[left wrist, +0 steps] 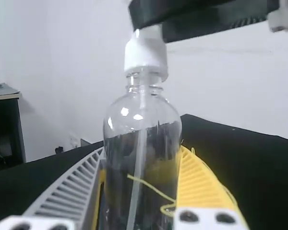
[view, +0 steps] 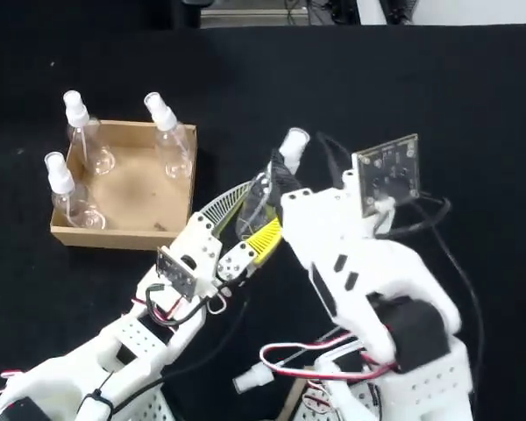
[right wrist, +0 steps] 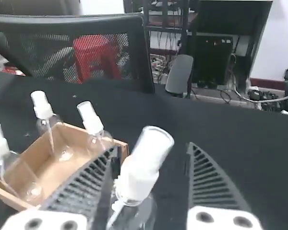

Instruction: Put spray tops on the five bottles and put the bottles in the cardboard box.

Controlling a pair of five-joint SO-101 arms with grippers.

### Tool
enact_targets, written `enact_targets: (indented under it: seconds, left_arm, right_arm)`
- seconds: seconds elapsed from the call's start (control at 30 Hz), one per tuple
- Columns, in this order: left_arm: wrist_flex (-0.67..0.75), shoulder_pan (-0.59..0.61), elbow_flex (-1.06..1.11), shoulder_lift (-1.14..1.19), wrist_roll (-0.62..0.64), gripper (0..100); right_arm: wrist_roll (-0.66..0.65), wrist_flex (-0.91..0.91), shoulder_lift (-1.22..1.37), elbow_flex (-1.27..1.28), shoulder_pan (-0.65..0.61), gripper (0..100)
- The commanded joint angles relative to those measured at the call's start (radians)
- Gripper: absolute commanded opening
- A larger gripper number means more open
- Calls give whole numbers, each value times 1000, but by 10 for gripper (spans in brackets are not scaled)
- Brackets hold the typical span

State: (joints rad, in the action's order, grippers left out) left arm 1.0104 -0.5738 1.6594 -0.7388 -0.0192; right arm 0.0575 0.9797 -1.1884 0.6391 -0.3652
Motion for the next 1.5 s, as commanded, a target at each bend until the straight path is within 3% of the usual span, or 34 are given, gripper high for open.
enact_targets:
  seconds: [0.0,0.17,0.3,0.5,0.7,0.8,1.07,1.27,1.47]
  left_arm:
    - [31,-1,24,-21,-9,30]
    - [31,-4,25,-21,-3,30]
    - [31,5,25,-21,-9,30]
    - [28,-8,25,-21,-3,30]
    - [-26,-107,24,-21,-9,30]
    - [15,-108,24,-21,-11,30]
    - [313,332,24,-15,-21,30]
    - [215,506,24,-20,-3,30]
    - [164,527,16,-9,-3,30]
  right_arm:
    - [2,94,-22,-174,-9,194]
    - [-5,175,-24,-271,15,194]
    - [-5,229,-24,-275,150,194]
    - [-2,255,-31,-105,330,194]
    - [-6,215,-33,76,411,194]
    - [-6,173,-33,165,463,194]
    - [3,-74,-33,452,474,194]
    - [3,-195,-33,595,411,194]
    - [-5,-209,-33,653,316,194]
